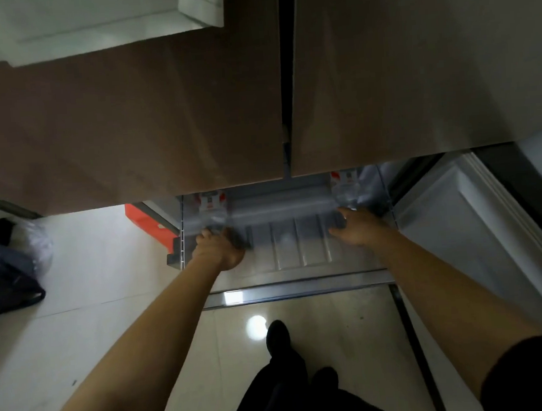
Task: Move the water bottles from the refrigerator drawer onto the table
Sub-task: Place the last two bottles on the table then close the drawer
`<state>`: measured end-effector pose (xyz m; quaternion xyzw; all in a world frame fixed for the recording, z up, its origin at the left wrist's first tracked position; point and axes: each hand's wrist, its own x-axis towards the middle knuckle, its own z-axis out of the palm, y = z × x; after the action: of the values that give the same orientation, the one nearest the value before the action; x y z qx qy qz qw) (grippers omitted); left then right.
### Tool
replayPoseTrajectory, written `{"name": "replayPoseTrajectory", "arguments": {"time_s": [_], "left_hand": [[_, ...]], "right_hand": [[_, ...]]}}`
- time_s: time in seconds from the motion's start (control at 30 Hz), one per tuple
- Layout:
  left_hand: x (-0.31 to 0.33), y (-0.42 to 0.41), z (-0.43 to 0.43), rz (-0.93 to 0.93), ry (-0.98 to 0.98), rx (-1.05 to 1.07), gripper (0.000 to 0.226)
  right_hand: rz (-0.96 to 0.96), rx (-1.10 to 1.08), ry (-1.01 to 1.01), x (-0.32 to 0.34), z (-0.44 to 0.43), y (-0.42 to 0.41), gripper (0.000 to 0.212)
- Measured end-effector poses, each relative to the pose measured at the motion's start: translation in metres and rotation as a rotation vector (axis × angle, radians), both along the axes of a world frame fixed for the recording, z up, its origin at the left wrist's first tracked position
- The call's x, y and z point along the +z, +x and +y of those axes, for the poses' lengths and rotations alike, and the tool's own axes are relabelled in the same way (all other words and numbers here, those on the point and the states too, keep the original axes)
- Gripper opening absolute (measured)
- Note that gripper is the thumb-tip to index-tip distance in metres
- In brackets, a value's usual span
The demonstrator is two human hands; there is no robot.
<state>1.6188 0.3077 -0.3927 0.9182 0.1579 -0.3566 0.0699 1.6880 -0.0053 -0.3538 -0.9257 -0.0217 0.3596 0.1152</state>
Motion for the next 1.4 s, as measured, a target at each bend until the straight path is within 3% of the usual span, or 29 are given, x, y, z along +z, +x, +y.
{"name": "replayPoseTrajectory", "arguments": {"time_s": [0.3, 0.6, 0.8, 0.93, 1.0, 1.1, 1.23, 1.4], "left_hand": [[0.023, -0.007, -0.037, -0.009, -0.068, 0.017, 0.067], [0.059, -0.020, -0.058, -0.027, -0.369, 0.127, 0.052], [0.081, -0.044, -0.070, -0.346, -0.134, 0.102, 0.056], [0.103, -0.055, -0.076, -0.821, 0.024, 0.111, 0.034], [0.113, -0.054, -0.071, -0.981, -0.010, 0.155, 0.022], [0.125, -0.051, -0.072, -1.001, -0.095, 0.163, 0.017], [0.126, -0.047, -0.079, -0.912, -0.209, 0.205, 0.031], [0.113, -0.051, -0.079, -0.877, -0.301, 0.346, 0.047]], "right_hand": [[0.009, -0.030, 0.033, 0.007, 0.020, -0.018, 0.068], [0.079, -0.031, 0.061, 0.020, 0.023, -0.032, 0.076], [-0.192, 0.026, 0.112, 0.045, 0.025, -0.056, 0.051], [-0.654, 0.037, 0.208, 0.069, 0.028, -0.073, 0.021], [-0.741, -0.076, 0.270, 0.090, 0.026, -0.074, 0.011], [-0.607, -0.155, 0.297, 0.112, 0.025, -0.073, 0.014], [-0.469, -0.157, 0.344, 0.107, 0.031, -0.084, 0.022], [-0.482, -0.260, 0.339, 0.089, 0.029, -0.090, 0.047]]}}
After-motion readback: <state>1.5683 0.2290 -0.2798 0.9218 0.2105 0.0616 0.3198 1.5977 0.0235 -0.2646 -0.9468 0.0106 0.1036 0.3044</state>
